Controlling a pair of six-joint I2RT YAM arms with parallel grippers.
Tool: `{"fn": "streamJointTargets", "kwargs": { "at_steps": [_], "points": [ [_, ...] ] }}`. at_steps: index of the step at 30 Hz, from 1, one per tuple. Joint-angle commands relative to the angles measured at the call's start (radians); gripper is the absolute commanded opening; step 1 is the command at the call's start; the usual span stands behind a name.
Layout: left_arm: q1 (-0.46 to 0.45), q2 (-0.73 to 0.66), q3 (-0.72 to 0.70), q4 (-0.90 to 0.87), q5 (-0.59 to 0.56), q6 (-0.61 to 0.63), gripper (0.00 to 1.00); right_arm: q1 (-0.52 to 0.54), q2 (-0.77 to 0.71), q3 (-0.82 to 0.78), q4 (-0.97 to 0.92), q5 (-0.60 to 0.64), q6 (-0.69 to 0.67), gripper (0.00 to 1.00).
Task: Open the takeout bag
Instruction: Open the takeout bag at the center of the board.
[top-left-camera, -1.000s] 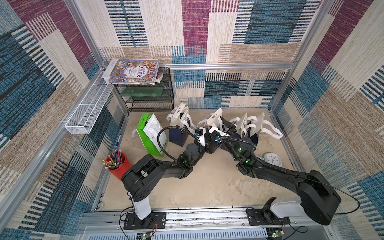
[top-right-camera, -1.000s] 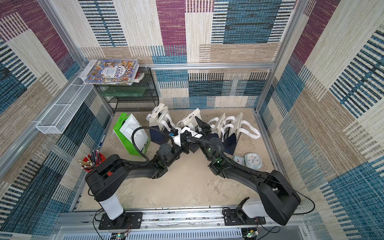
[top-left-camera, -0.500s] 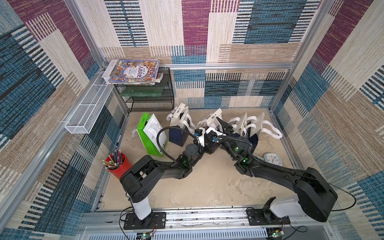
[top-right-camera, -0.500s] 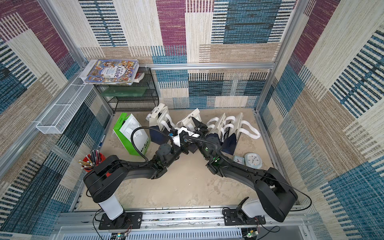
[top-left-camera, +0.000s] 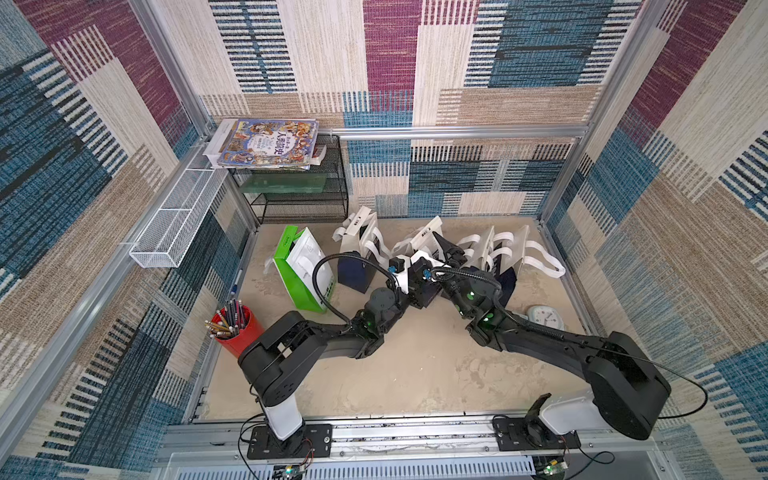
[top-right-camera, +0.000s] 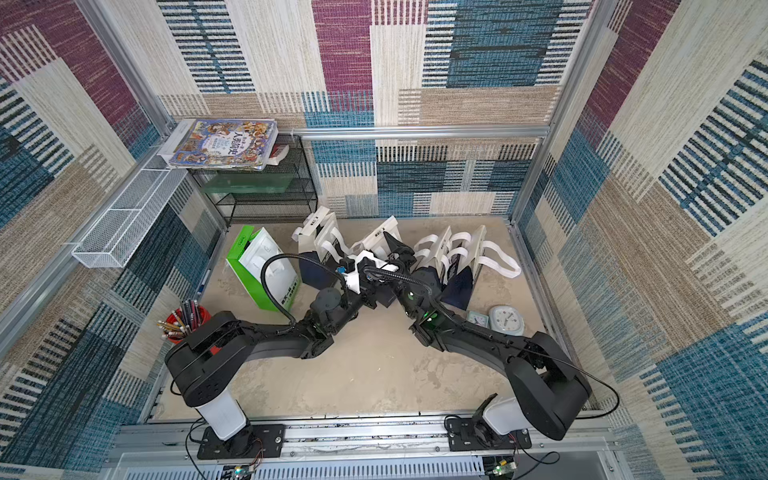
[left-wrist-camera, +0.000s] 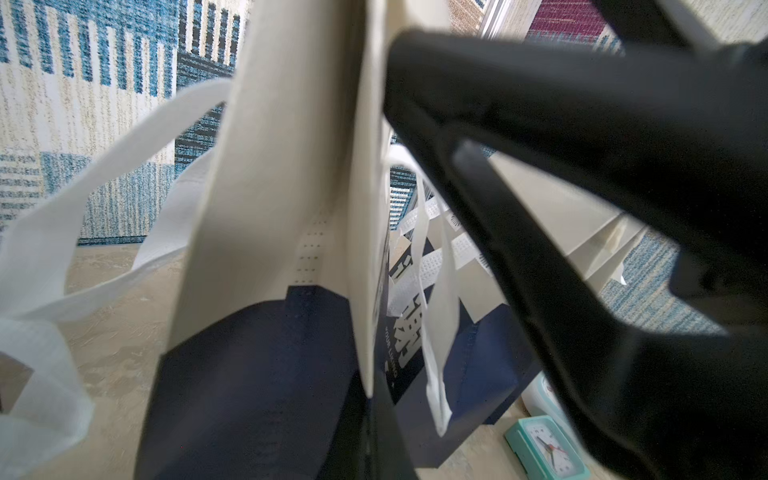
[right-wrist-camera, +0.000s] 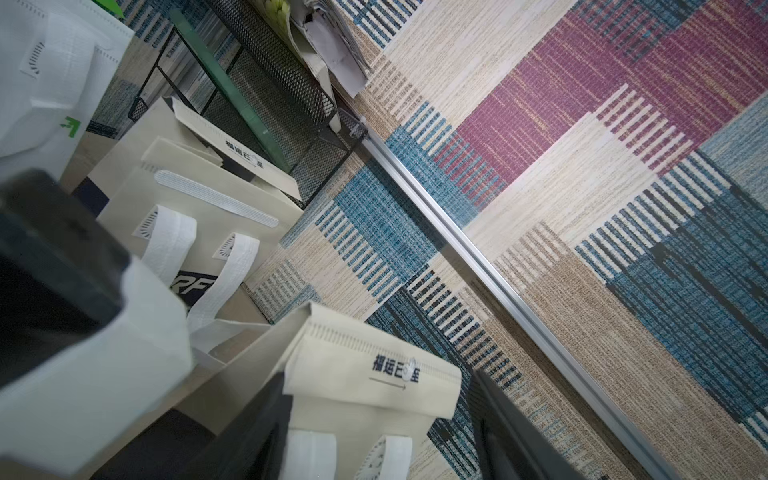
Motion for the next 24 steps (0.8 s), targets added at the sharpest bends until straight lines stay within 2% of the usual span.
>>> {"fn": "streamJointTargets", "kwargs": {
  "at_steps": [1,14,24],
  "points": [
    [-0.003,-0.006,0.001,0.009,-0.013,0.049,0.0,0.002,0.005,0.013,0.021,0.016,0.002,0.71],
    [-0.005,-0.017,-0.003,-0.003,-0.024,0.06,0.0,0.02,0.04,0.021,-0.012,0.05,-0.052,0.68],
    [-0.009,-0.015,-0.002,-0.011,-0.023,0.067,0.0,0.022,0.059,0.048,0.014,0.07,-0.041,0.67]
  ]
}}
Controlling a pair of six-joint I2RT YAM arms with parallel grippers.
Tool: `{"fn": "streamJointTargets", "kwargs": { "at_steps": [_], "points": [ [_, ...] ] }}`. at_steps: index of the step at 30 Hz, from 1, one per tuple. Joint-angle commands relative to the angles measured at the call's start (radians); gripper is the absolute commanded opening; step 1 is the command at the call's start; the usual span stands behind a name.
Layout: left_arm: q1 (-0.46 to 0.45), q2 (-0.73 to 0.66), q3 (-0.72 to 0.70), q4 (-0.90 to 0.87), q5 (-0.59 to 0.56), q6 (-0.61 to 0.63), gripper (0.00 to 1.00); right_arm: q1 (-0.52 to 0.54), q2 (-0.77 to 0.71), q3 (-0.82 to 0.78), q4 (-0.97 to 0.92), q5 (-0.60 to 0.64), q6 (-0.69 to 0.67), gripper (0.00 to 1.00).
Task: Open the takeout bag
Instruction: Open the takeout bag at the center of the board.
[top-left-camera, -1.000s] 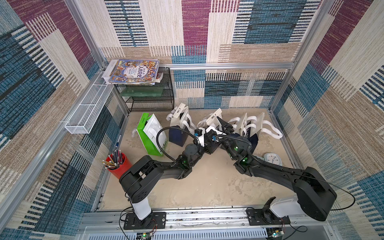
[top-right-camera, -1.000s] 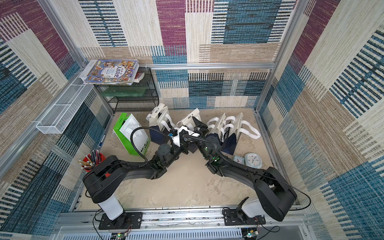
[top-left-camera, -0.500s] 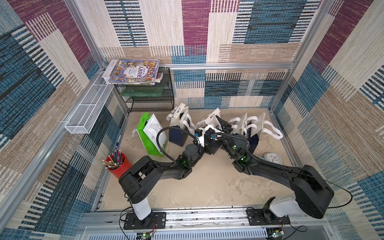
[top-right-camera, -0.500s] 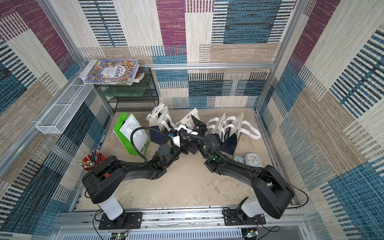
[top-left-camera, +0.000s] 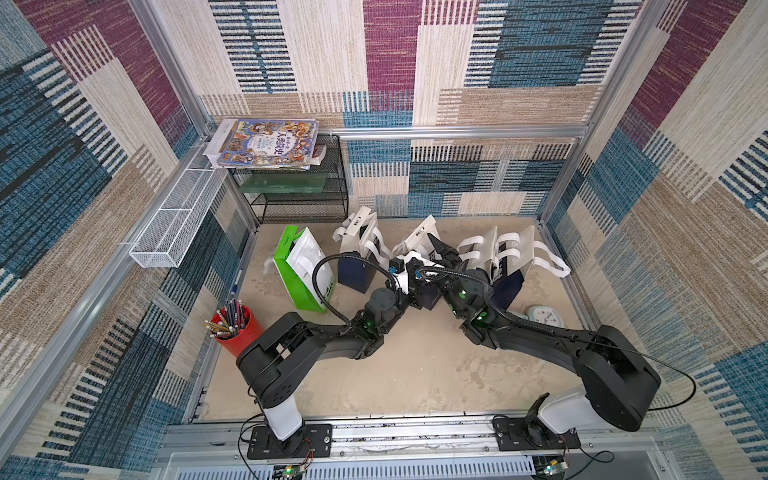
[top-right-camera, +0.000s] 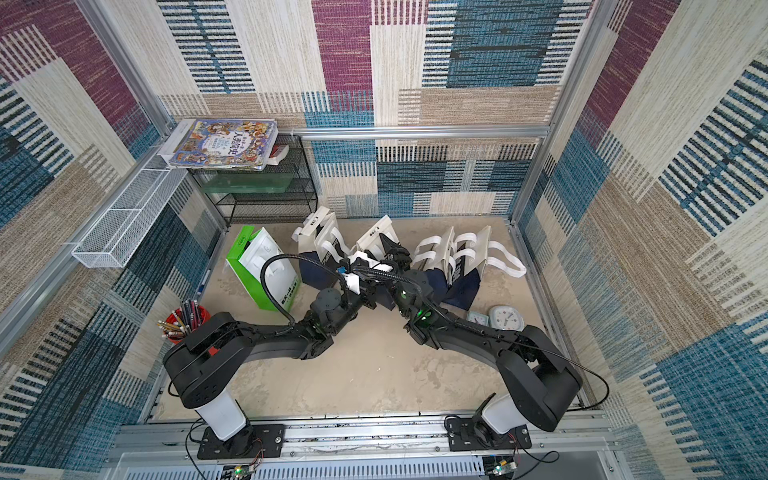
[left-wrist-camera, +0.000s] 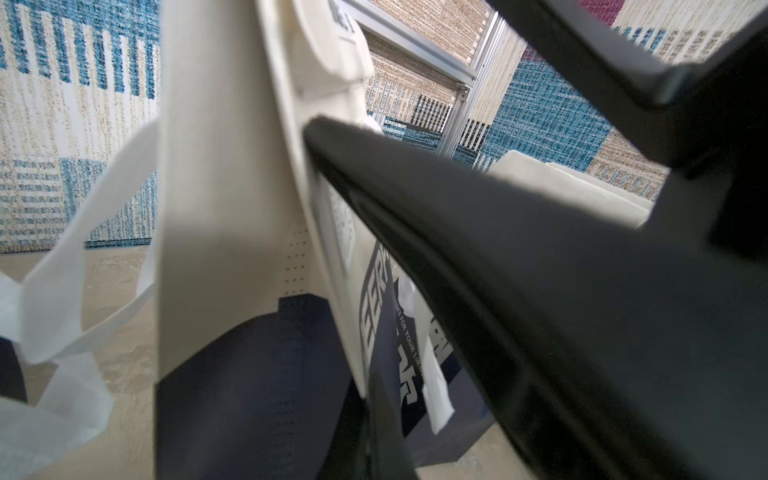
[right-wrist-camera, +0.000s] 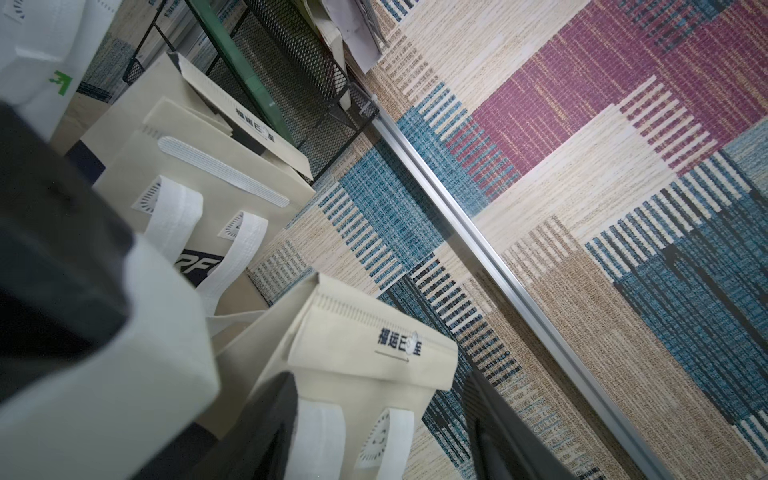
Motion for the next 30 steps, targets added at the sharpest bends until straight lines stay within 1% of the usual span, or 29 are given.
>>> {"fn": "streamJointTargets", "kwargs": {
  "at_steps": [1,12,18,21,24,27,30],
  "points": [
    [-0.004,-0.003,0.0,0.007,-0.001,0.042,0.0,0.002,0.008,0.02,0.029,0.02,0.003,0.67],
    [-0.012,-0.01,-0.003,-0.004,-0.008,0.065,0.0,0.011,0.027,0.051,0.023,0.019,-0.006,0.66],
    [-0.014,-0.018,-0.009,-0.008,-0.014,0.077,0.0,0.013,0.04,0.076,-0.001,0.013,-0.012,0.61],
    [-0.013,-0.023,-0.011,-0.012,-0.016,0.084,0.0,0.014,0.048,0.086,-0.011,0.009,-0.013,0.55],
    [-0.014,-0.027,-0.016,-0.015,-0.019,0.092,0.0,0.016,0.054,0.095,-0.021,0.002,-0.013,0.45],
    [-0.015,-0.031,-0.023,-0.018,-0.02,0.097,0.0,0.017,0.064,0.104,-0.026,-0.002,-0.018,0.4],
    [-0.015,-0.034,-0.029,-0.018,-0.024,0.102,0.0,0.02,0.071,0.115,-0.028,-0.003,-0.02,0.29]
  ]
}}
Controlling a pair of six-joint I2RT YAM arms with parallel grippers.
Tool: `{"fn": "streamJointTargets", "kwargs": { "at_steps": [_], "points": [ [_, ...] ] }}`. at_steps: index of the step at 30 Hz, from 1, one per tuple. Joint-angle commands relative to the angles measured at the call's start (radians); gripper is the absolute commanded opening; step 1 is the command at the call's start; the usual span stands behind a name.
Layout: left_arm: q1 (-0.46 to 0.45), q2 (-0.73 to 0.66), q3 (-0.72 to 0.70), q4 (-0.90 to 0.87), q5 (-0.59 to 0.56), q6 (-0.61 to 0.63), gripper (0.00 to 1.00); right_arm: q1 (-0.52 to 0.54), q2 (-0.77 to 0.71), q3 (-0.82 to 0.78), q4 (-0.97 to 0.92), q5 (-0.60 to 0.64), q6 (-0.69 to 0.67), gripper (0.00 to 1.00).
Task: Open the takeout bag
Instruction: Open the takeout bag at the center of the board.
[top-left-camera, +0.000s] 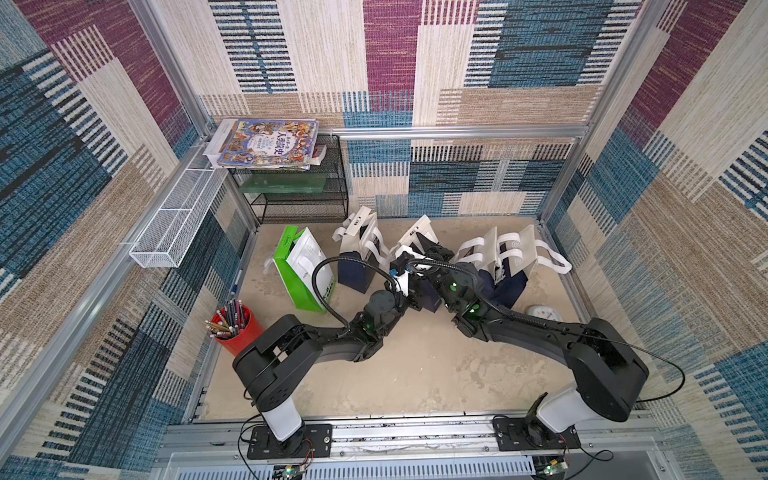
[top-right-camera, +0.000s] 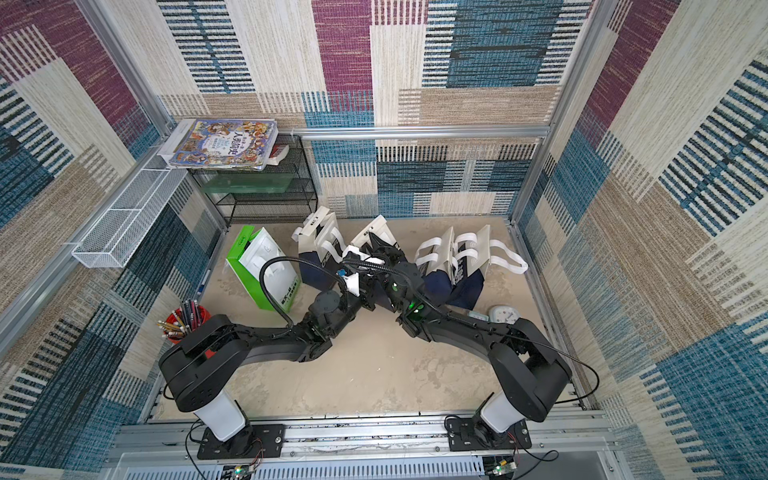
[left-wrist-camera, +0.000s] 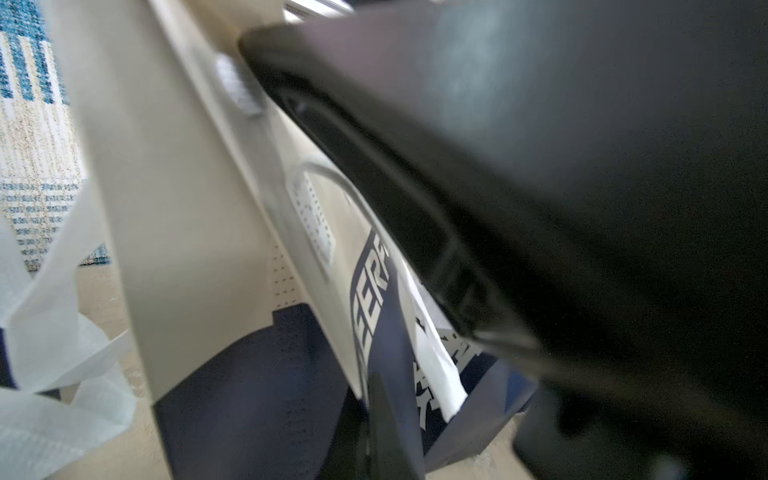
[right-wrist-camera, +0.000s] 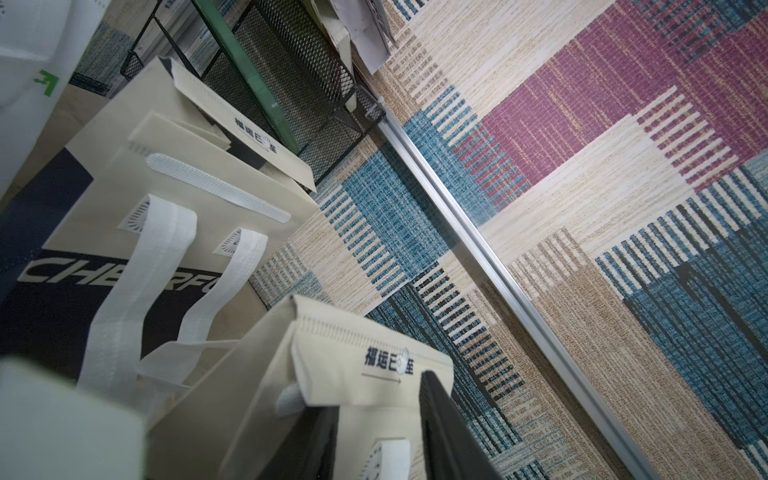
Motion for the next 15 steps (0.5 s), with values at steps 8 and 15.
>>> {"fn": "streamJointTargets", "kwargs": {
  "at_steps": [8,15],
  "points": [
    [-0.004,-0.025,-0.038,-0.018,-0.018,0.066,0.0,0.004,0.003,0.043,-0.012,0.002,0.0,0.0],
    [-0.004,-0.057,-0.063,-0.083,-0.07,0.089,0.0,-0.002,-0.027,0.057,-0.071,0.024,-0.046,0.0]
  ]
}}
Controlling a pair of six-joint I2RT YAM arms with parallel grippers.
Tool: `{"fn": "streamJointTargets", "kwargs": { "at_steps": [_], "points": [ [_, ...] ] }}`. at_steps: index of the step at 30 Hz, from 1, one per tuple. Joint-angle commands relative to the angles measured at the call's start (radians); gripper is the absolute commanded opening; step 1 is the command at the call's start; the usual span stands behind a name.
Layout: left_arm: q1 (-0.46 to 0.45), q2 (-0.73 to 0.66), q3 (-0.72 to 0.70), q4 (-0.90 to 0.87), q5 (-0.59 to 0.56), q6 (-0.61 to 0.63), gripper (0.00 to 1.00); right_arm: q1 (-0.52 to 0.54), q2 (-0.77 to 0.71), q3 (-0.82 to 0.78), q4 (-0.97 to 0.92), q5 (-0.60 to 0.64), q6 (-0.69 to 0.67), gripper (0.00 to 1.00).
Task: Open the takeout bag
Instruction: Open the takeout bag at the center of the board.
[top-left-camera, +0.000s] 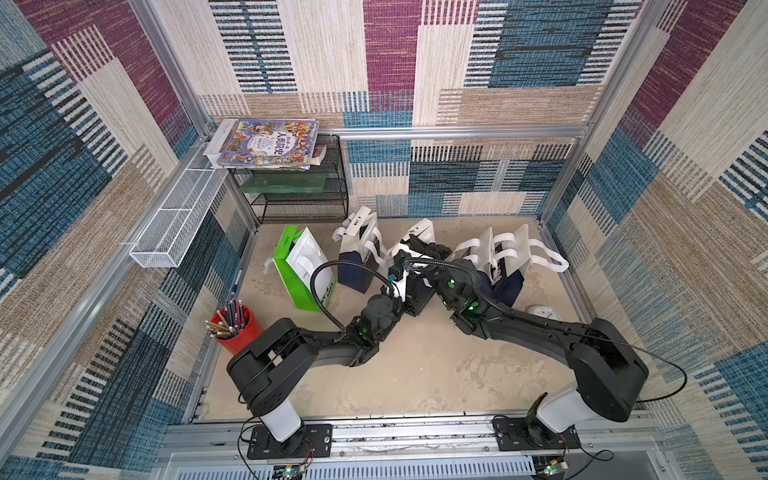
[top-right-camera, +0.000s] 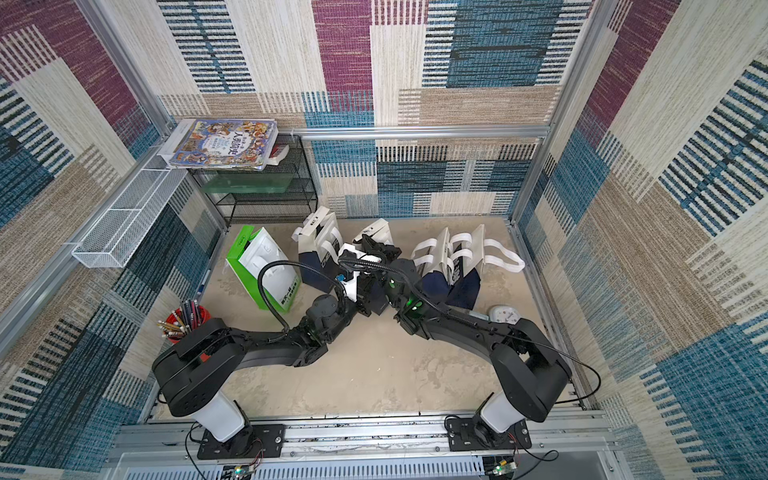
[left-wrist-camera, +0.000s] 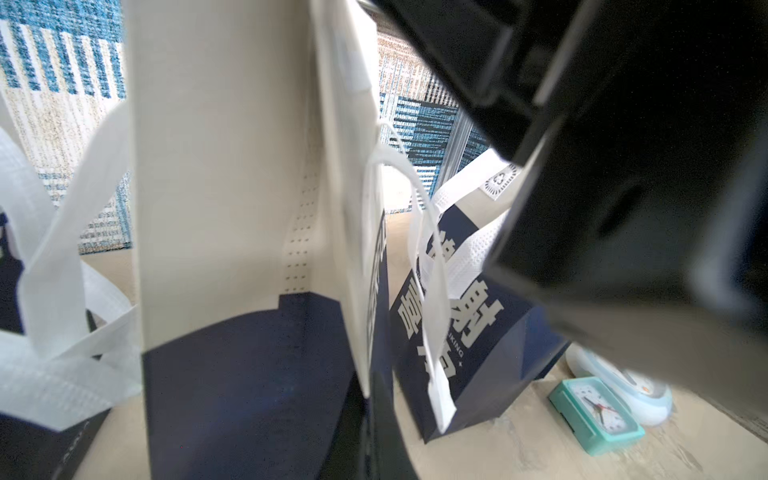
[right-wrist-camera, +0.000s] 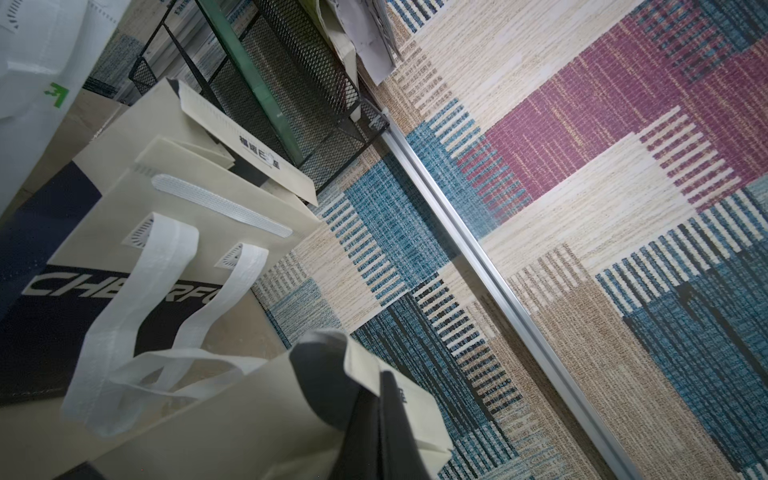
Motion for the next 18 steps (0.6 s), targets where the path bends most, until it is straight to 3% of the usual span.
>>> {"fn": "streamJointTargets", "kwargs": {
  "at_steps": [1,11,18],
  "points": [
    [-0.001,-0.02,-0.008,-0.049,-0.047,0.049,0.0,-0.006,-0.022,0.016,-0.023,0.019,-0.034,0.0],
    [-0.001,-0.052,-0.024,-0.157,-0.112,0.074,0.0,-0.037,-0.066,0.104,-0.312,0.003,-0.147,0.0],
    [-0.001,-0.047,-0.012,-0.219,-0.148,0.07,0.0,-0.062,-0.072,0.278,-0.609,-0.051,-0.153,0.0]
  ]
}}
